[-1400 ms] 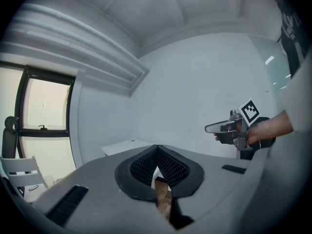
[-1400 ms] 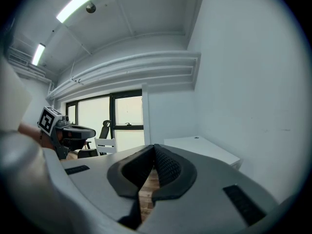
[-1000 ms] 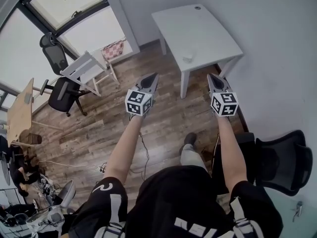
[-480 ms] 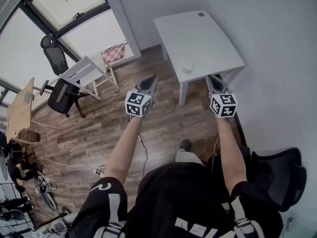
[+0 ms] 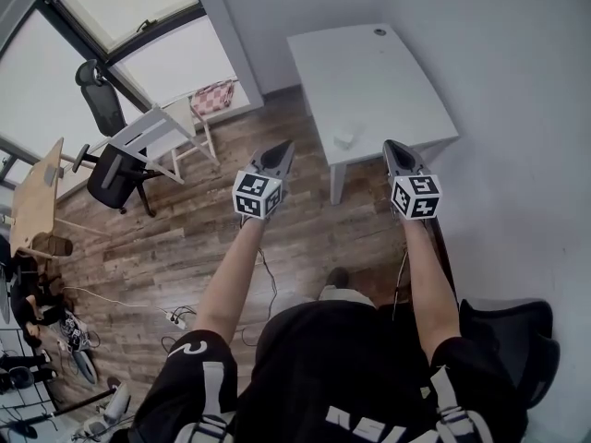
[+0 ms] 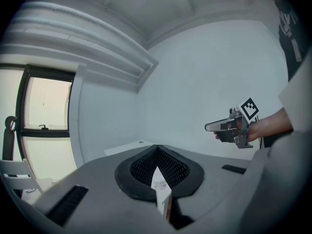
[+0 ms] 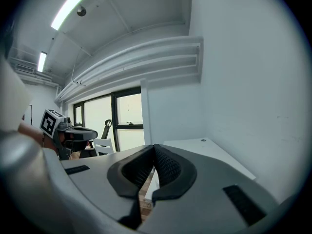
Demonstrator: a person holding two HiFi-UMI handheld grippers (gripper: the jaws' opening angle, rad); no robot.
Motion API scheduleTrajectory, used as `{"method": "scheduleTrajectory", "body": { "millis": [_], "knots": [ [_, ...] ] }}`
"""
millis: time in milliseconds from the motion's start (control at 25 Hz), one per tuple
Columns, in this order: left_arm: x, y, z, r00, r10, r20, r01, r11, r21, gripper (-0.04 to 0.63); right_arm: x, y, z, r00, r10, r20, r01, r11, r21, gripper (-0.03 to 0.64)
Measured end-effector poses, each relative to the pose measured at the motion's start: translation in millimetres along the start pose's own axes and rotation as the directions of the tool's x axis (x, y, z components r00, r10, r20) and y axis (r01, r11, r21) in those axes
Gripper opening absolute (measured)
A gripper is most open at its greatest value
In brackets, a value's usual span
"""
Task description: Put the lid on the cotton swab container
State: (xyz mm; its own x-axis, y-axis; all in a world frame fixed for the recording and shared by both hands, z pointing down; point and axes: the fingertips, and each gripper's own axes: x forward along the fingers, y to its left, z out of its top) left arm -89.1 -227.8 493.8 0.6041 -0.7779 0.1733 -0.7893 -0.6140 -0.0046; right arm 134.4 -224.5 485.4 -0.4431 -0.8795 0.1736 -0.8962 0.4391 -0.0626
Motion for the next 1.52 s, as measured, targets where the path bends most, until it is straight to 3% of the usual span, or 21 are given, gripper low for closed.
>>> {"method": "scheduleTrajectory", "body": {
  "millis": [440,1120,1520],
  "knots": [
    [10,-7,-9,1.0,-0.01,0.014,0.01,1.0,0.012,0.025,19,-2,-15,0.999,0.034,-0.022,-0.034,0.999,0.007,0.014],
    [32,20,-29,0.999,-0.032,0.019,0.032,0.999,0.007,0.025,58,3,-40,0.997,0.035,-0.072,-0.035,0.999,0.007,0.014],
    [68,10,-67,0.992,-0.123,-0.01,0.122,0.992,-0.023,0.028,84,-13,-61,0.995,0.035,-0.098,-0.036,0.999,-0.015,0.014]
  ]
}}
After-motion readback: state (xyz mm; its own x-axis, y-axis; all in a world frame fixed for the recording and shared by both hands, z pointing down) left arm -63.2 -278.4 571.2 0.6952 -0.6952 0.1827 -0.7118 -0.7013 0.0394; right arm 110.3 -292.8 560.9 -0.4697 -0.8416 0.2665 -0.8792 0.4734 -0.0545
